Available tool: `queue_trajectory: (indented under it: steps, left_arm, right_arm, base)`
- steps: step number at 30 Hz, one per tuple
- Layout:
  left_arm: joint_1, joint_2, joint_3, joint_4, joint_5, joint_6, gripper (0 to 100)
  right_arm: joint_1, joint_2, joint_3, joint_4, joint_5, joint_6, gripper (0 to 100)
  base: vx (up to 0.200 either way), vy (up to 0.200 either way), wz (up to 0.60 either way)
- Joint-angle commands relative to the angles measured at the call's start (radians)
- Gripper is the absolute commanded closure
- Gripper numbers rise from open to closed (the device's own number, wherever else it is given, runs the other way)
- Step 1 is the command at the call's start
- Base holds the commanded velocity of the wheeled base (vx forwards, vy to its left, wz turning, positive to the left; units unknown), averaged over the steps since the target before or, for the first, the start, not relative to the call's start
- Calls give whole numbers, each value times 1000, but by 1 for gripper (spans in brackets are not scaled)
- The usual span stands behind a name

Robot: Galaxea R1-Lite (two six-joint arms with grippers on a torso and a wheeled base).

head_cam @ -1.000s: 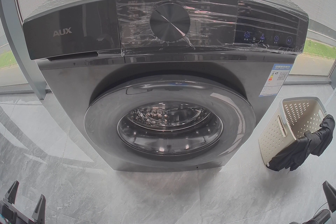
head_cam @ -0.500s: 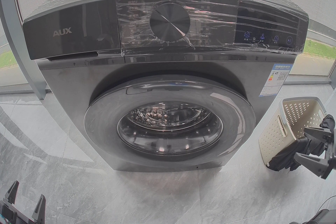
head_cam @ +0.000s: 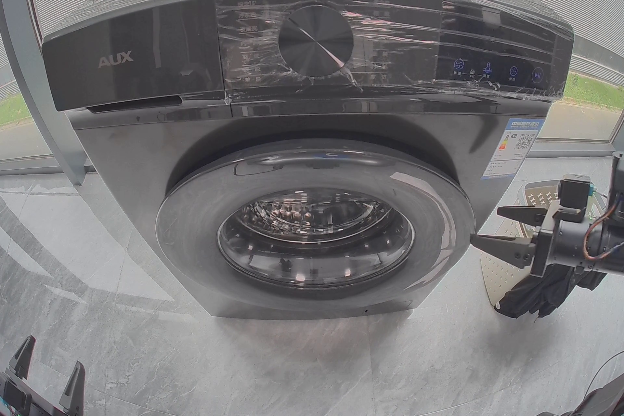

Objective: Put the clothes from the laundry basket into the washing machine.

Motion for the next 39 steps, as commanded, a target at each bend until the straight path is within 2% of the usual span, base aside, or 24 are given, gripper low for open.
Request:
queue_trajectory:
  steps: [1,8,17,26,33,39]
  left_arm:
    - [0,-18,18,0,0,-1,0]
    - [0,-18,18,0,0,-1,0]
    - [0,-18,18,0,0,-1,0]
    - [0,-18,18,0,0,-1,0]
    - [0,-18,18,0,0,-1,0]
    - [0,-18,18,0,0,-1,0]
  right_arm:
    - [21,140,-49,-39,-14,1,0]
    - [30,226,-49,-178,-45,-1,0]
    - [73,234,-30,-183,-42,4,0]
    - [79,142,87,-183,-37,1,0]
    - [80,151,63,-184,-40,1,0]
    - [105,183,64,-184,-43,-1,0]
  base:
    - [0,0,0]
    - [0,0,0]
    - [0,0,0]
    - [0,0,0]
    - [0,0,0]
    - [-200,0,0]
